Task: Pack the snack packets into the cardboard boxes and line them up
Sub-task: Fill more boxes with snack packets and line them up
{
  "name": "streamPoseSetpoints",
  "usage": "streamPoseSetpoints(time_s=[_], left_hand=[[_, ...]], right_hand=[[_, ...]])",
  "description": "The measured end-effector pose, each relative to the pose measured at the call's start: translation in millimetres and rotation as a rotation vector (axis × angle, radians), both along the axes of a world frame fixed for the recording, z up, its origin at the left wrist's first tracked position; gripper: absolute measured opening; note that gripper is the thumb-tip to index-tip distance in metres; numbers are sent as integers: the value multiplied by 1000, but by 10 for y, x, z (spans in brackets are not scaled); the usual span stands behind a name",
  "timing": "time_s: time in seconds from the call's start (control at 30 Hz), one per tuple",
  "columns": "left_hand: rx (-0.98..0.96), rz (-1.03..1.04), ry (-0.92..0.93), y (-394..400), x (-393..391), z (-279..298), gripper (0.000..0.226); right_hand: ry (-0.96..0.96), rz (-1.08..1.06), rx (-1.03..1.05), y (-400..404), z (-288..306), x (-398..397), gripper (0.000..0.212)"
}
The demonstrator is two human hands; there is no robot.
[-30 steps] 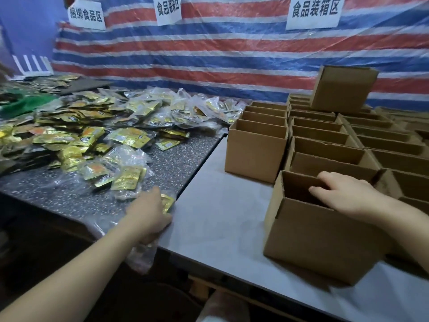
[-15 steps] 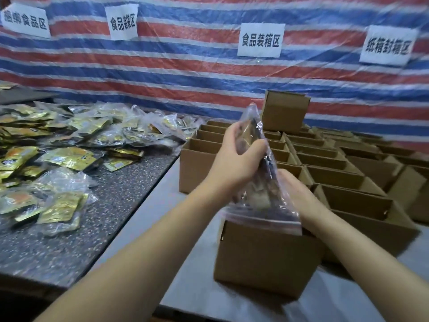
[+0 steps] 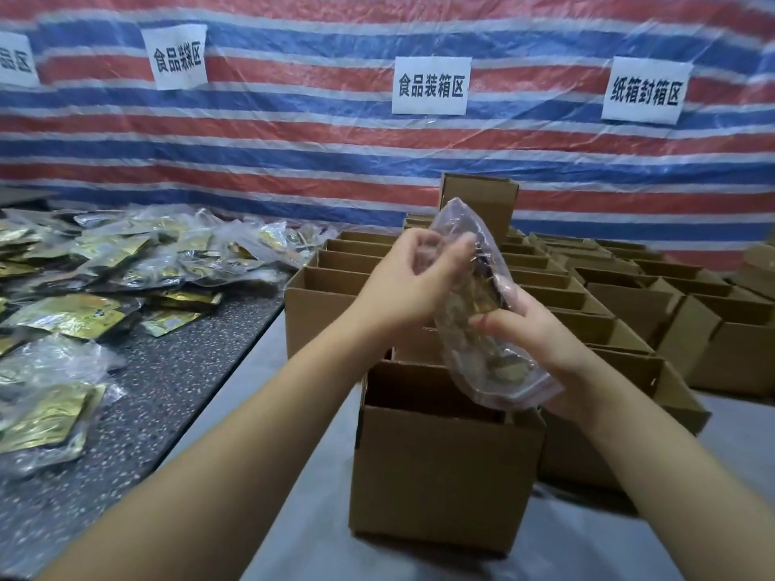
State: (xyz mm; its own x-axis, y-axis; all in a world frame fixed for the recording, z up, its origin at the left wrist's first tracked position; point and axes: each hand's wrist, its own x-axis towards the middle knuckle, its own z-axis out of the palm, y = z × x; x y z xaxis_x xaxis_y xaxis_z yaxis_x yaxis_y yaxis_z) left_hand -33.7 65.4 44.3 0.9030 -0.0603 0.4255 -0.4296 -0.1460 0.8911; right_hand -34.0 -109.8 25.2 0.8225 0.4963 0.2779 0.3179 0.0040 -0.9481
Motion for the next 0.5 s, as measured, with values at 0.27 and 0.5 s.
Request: streamPoseSetpoints(time_s=[0.27,0.5], left_hand=[[469,254,181,314,-9,-677,32],[116,134,479,323,-69,-967,34]], right_hand=[[0,-208,98,-63,-194,54,59],[-2,22,-219,-219,-280,104,54]])
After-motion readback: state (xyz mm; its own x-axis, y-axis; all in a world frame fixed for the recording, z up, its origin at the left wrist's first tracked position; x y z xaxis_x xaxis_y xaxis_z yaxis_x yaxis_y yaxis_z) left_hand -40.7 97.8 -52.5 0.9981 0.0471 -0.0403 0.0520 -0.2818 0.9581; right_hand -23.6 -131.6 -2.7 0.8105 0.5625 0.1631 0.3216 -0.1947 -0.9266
